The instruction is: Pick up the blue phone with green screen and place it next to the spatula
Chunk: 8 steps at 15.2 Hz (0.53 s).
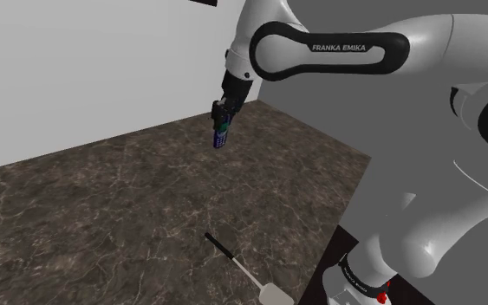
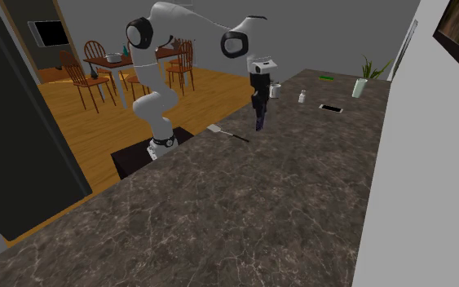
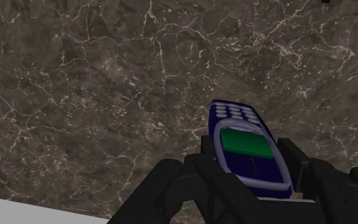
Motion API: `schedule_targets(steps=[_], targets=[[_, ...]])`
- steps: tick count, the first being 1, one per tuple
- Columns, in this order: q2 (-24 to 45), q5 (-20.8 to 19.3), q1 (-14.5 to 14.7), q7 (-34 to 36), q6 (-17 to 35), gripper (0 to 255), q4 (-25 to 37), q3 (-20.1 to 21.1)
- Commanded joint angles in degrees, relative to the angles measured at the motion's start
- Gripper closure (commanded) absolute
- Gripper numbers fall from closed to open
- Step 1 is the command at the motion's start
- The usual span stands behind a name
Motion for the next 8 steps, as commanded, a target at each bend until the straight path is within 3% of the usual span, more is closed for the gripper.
schedule_targets(steps=[1, 8], targets=[[-0.8, -0.1, 1.2, 2.9, -0.1, 255, -0.7, 1.6], [-3.3, 0.1, 5.2, 12.3, -0.7, 255, -2.9, 7.1]])
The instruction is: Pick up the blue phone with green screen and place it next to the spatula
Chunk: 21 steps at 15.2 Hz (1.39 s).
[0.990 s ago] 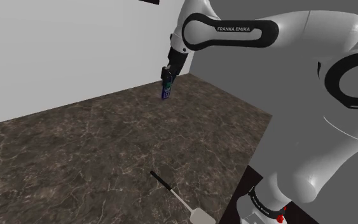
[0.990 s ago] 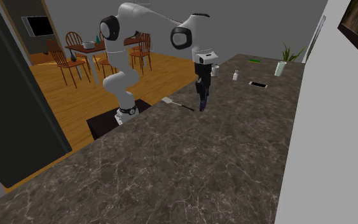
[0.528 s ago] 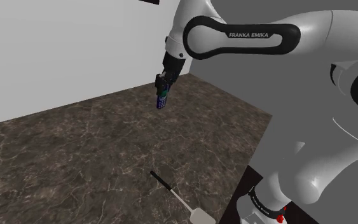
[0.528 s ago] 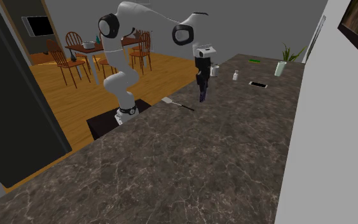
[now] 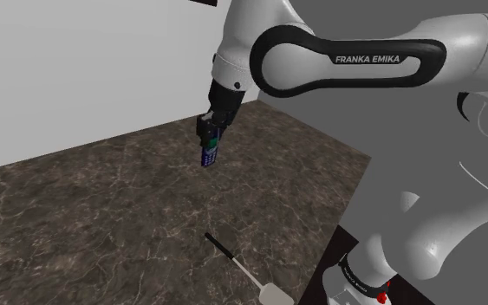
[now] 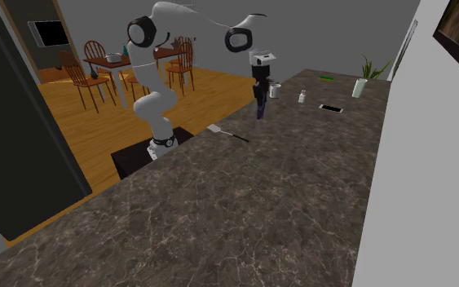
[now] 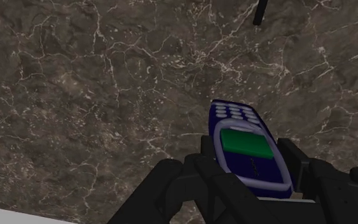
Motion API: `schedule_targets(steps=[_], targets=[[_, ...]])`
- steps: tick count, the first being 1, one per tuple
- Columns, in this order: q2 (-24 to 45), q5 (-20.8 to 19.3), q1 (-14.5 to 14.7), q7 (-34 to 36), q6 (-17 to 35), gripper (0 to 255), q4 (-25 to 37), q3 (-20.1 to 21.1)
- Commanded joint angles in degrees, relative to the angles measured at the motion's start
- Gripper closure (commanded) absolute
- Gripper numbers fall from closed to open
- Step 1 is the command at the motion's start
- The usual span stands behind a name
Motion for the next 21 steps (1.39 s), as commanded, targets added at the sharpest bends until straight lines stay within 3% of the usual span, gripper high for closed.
schedule_targets(steps=[1, 10, 21], targets=[[-0.5, 0.0, 1.1, 2.8, 0.2, 255, -0.7, 1.6], [1.1, -1.0, 6.0, 16.0, -1.4, 255, 1.8, 9.6], [2.2, -1.7, 6.1, 17.1, 6.2, 255, -4.8, 10.0]])
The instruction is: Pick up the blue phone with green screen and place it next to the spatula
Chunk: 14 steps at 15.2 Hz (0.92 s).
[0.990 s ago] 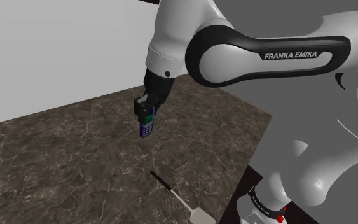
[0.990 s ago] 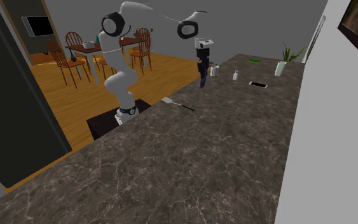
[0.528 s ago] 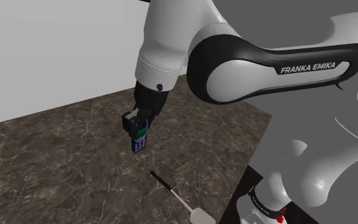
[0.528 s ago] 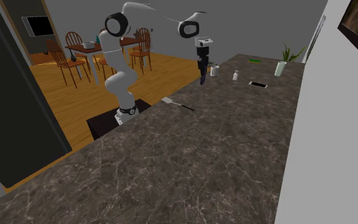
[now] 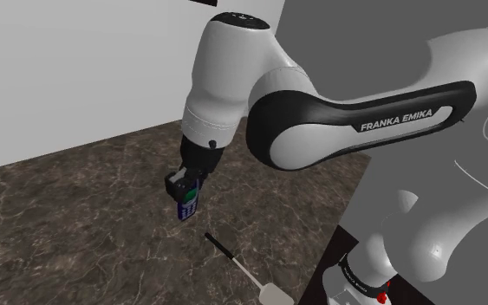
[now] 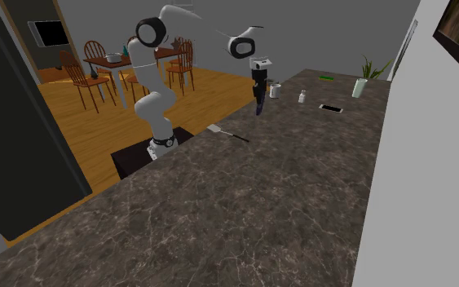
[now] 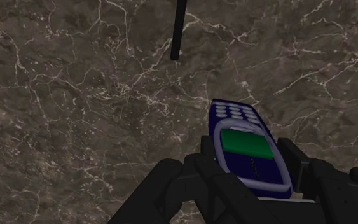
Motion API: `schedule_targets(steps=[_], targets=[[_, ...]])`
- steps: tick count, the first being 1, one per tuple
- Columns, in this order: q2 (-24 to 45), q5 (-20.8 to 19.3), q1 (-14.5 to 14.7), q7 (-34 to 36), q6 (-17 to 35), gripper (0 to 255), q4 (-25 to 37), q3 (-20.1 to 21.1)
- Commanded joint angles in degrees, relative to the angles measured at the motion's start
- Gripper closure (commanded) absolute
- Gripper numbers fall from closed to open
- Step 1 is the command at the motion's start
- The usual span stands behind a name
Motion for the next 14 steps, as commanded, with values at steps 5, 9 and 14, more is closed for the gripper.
schedule_targets(steps=[5, 9, 14], targets=[[1.2, -0.7, 0.0, 0.8, 4.4, 255, -3.4, 0.3], [2.3, -1.5, 0.0, 1.6, 7.5, 255, -5.5, 0.5], [4.0, -2.7, -0.1, 2.7, 11.2, 255, -7.8, 0.7]])
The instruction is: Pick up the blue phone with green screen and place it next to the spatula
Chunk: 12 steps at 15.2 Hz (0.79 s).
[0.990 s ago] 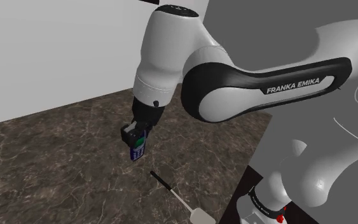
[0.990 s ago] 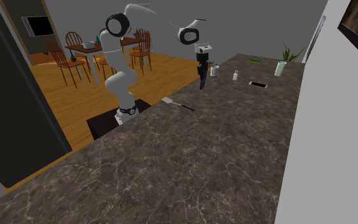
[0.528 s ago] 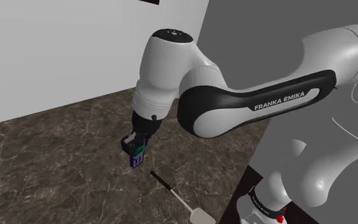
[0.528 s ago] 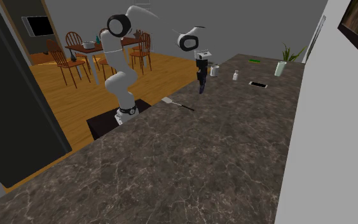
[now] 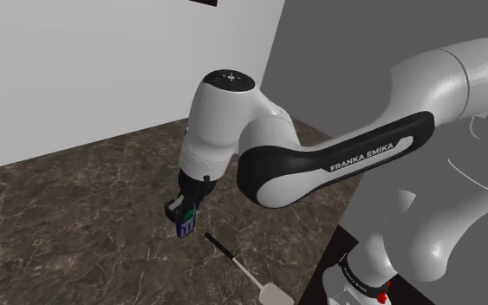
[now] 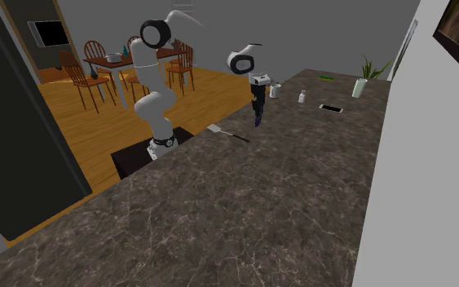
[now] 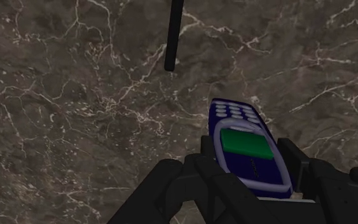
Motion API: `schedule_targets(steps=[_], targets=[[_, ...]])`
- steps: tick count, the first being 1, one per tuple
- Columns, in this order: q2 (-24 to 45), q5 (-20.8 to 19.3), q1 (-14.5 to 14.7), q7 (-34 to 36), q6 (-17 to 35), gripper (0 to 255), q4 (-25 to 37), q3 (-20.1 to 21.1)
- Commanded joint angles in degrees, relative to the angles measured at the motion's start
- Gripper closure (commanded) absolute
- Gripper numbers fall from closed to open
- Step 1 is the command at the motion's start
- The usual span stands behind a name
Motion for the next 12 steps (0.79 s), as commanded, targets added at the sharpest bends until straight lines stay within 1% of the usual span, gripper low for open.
schedule_targets(steps=[1, 10, 12], targets=[[1.0, -0.7, 0.0, 0.7, 1.7, 255, -0.8, 0.1], [5.1, -4.1, -0.1, 3.5, 8.4, 255, -4.1, 0.3], [5.1, -4.1, -0.1, 3.5, 8.4, 255, -4.1, 0.3]])
